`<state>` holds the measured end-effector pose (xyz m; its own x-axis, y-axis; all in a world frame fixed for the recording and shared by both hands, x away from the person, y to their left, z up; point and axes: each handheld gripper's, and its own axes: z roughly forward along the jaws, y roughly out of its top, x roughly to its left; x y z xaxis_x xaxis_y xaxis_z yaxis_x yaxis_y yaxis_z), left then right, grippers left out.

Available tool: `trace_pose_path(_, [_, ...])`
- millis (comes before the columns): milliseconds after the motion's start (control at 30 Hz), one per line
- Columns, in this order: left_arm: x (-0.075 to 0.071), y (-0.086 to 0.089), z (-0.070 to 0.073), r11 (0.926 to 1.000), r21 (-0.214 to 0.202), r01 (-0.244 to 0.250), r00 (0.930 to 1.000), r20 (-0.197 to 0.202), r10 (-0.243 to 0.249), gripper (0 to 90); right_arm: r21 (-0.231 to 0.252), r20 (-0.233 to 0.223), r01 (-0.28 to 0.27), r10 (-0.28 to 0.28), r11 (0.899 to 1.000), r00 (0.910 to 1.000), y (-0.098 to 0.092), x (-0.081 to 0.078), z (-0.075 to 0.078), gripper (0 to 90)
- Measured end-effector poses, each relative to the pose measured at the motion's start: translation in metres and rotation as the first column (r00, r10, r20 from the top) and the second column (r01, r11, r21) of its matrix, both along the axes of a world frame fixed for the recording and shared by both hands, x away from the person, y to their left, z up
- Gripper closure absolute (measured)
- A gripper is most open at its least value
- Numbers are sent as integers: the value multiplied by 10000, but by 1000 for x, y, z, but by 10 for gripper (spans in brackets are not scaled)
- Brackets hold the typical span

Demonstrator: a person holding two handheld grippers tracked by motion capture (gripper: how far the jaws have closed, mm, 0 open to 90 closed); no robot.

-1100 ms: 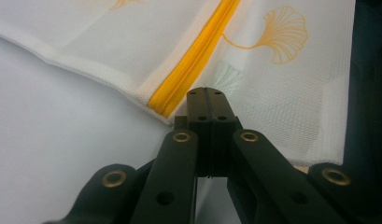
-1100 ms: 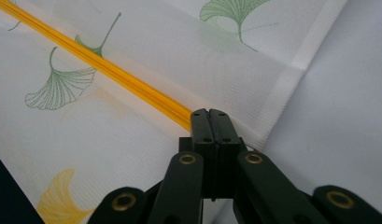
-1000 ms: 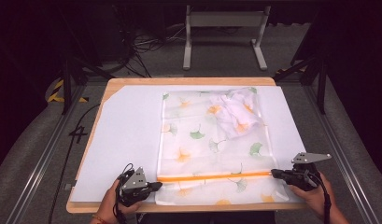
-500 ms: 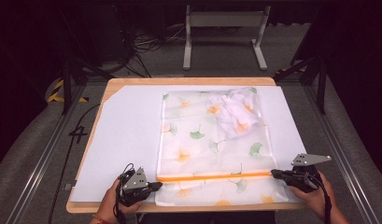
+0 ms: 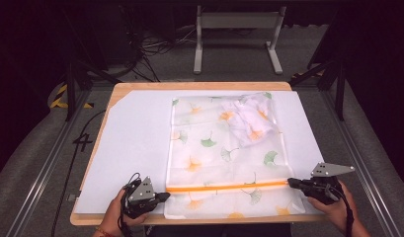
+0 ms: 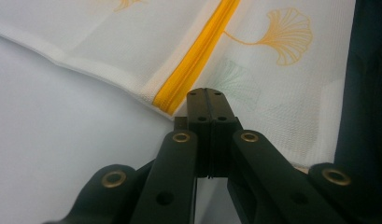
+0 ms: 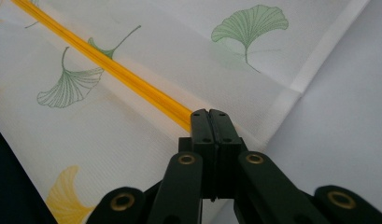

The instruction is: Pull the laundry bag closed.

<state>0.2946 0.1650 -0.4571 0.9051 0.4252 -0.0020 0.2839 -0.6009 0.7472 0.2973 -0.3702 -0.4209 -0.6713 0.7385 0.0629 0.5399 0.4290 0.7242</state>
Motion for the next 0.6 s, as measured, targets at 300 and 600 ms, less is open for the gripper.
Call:
trace_pose_path(300, [-1,8,6,9991,-167,-394,9982,445,401,867,477,784,157,-194,9987,9967,-9,-4,7,847])
trace_pose_path(600, [1,19,9,9952,-136,-966,9916,848,974,827,153,1660,677,-693,9976,9837,-15,-7,10,801])
